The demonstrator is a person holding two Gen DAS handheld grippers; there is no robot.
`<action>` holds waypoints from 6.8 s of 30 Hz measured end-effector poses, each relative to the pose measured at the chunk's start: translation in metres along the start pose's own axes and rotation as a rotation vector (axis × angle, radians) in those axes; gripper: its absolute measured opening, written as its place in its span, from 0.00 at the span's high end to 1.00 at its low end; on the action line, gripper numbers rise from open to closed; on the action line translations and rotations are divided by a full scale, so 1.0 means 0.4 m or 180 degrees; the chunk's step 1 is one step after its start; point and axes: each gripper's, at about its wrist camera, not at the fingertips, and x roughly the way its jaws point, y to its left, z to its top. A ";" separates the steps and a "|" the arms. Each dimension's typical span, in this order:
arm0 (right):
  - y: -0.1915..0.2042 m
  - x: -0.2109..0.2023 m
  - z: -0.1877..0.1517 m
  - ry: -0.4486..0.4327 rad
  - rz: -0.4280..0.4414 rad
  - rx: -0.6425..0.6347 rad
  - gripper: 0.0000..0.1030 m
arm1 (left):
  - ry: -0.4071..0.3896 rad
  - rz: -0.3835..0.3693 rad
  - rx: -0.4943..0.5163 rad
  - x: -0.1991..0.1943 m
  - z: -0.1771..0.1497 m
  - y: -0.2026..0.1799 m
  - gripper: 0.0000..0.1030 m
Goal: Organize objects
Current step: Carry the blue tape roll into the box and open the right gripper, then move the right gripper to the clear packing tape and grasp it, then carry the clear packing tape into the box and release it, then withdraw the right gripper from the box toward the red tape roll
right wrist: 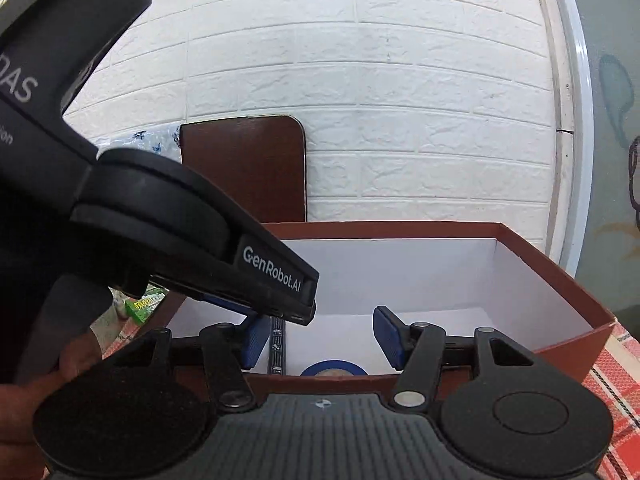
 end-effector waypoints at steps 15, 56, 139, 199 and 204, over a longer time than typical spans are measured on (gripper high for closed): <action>0.097 -0.213 -0.101 0.0400 0.0122 0.0058 0.42 | -0.0034 0.0175 -0.0209 -0.236 -0.199 0.031 0.66; 0.617 0.228 -0.041 0.0177 0.0752 -0.0951 0.13 | -0.0543 0.1792 -0.1205 -0.268 -0.432 0.769 0.31; -0.176 -0.097 -0.096 0.0379 -0.0482 0.0184 0.11 | -0.0154 0.0172 0.0353 -0.162 -0.073 -0.155 0.56; 0.199 -0.229 -0.044 0.0298 -0.0142 0.0338 0.14 | 0.0009 0.0674 -0.0108 -0.305 -0.303 0.250 0.41; 0.220 -0.214 -0.051 0.0375 -0.0112 0.0248 0.15 | 0.0031 0.0662 -0.0149 -0.294 -0.309 0.275 0.40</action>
